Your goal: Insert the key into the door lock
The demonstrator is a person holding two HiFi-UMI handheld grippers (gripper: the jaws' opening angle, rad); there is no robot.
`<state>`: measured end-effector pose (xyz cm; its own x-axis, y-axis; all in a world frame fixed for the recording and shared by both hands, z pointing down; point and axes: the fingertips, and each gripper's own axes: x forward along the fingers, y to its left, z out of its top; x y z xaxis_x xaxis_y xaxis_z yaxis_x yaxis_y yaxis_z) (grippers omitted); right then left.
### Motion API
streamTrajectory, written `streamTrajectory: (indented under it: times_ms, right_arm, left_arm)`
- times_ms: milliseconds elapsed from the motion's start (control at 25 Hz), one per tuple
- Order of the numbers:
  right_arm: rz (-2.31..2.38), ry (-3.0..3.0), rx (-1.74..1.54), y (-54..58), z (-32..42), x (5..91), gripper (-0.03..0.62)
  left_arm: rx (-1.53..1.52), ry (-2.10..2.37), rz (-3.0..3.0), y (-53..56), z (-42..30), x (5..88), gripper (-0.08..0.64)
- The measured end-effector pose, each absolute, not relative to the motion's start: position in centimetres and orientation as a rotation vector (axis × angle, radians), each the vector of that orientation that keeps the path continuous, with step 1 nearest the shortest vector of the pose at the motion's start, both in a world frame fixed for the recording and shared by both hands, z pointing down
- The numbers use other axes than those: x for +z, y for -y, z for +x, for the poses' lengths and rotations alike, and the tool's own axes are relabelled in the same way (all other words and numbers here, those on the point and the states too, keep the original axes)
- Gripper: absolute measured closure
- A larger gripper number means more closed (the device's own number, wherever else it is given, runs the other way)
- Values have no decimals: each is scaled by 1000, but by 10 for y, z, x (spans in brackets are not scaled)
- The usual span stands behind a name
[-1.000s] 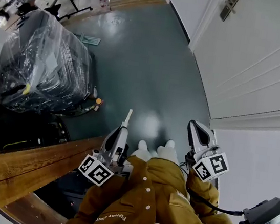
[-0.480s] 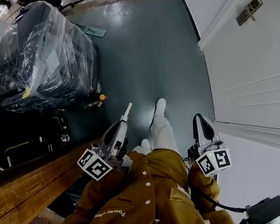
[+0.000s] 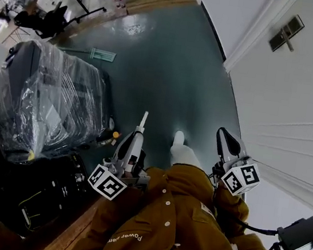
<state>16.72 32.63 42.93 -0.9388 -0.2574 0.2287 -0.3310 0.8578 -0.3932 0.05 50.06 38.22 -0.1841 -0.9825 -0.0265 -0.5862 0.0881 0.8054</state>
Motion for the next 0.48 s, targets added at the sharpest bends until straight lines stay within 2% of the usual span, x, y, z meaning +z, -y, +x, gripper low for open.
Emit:
streamTrajectory:
  times_ms: [320, 480]
  right_arm:
    - [473, 2861, 691, -211, 131, 440, 584]
    - [530, 2864, 683, -191, 122, 432, 584]
  left_arm:
    - [-879, 1795, 1558, -362, -42, 392, 535]
    - [-865, 1764, 1587, -336, -61, 388, 535]
